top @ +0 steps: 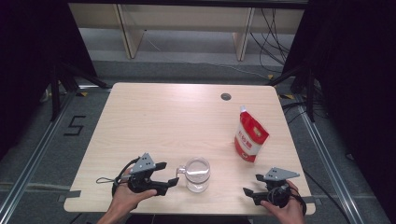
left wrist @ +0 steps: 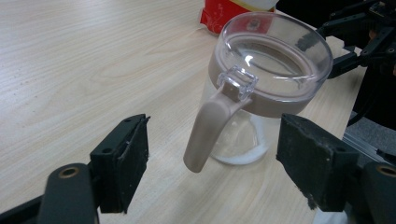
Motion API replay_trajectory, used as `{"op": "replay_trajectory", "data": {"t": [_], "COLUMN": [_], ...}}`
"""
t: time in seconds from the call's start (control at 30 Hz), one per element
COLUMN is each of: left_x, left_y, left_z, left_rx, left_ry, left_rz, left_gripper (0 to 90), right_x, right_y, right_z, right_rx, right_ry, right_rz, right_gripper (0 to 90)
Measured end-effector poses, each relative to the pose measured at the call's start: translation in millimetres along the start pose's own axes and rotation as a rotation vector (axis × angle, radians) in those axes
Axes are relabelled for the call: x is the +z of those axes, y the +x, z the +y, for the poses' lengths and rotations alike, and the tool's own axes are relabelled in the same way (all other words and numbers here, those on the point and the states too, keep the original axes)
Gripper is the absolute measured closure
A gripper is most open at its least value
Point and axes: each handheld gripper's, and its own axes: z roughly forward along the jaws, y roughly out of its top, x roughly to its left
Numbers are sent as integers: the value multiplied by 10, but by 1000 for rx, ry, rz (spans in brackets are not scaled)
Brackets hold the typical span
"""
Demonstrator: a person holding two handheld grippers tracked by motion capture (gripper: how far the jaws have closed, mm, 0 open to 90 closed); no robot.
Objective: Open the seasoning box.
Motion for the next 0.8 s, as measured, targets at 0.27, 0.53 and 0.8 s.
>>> {"op": "replay_trajectory", "data": {"t": [0.27,0.53,0.8], "left_x": [-60,-82,37], "left_y": [-36,-100,-130], "left_z": [100,240,305], "left_rx": [3,83,149], "left_ry": [-44,-101,-81], "left_rz": [-18,-1,3], "left_gripper": [354,688,891], "right_x": [-4,0,-9], "right_y": [22,15,27], "right_z": [11,23,34], "right_rx": [1,-26,-47], "right_ry": [-12,-24,-43], "right_rz": [9,2,8], "right_gripper": [252,255,261]}}
